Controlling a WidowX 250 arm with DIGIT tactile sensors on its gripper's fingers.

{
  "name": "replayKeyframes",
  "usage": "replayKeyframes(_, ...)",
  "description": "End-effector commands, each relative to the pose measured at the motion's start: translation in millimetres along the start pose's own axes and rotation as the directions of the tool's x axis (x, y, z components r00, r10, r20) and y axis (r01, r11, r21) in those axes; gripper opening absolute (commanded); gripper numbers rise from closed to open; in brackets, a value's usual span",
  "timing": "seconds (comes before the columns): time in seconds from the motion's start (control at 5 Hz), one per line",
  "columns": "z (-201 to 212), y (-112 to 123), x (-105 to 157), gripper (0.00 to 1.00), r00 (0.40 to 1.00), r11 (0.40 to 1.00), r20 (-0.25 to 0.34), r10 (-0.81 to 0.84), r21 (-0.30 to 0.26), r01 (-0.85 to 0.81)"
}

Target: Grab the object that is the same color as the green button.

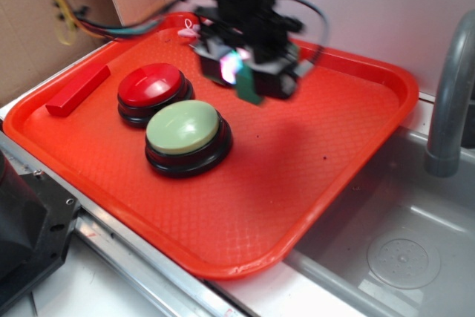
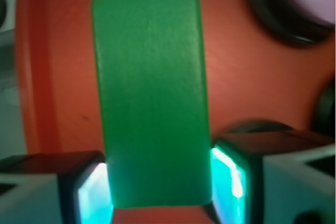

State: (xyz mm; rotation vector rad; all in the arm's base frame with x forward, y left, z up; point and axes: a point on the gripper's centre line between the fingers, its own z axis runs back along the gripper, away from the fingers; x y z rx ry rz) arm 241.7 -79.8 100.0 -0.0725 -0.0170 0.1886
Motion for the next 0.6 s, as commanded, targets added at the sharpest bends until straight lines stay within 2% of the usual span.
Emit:
replayKeyframes(0.0, 51.7, 63.7, -17.4, 0.17, 0.987, 0.988, 0.053, 0.151, -0.037, -0.149)
replayKeyframes(0.2, 59.2, 81.1, -27.5, 0.17, 0.98, 0.983, 0.088, 0.179, -0.043, -0.176)
replayKeyframes(0.4, 63.1, 87.5, -29.2, 0.12, 0.989, 0.989, 0.021, 0.147, 0.011, -0.147)
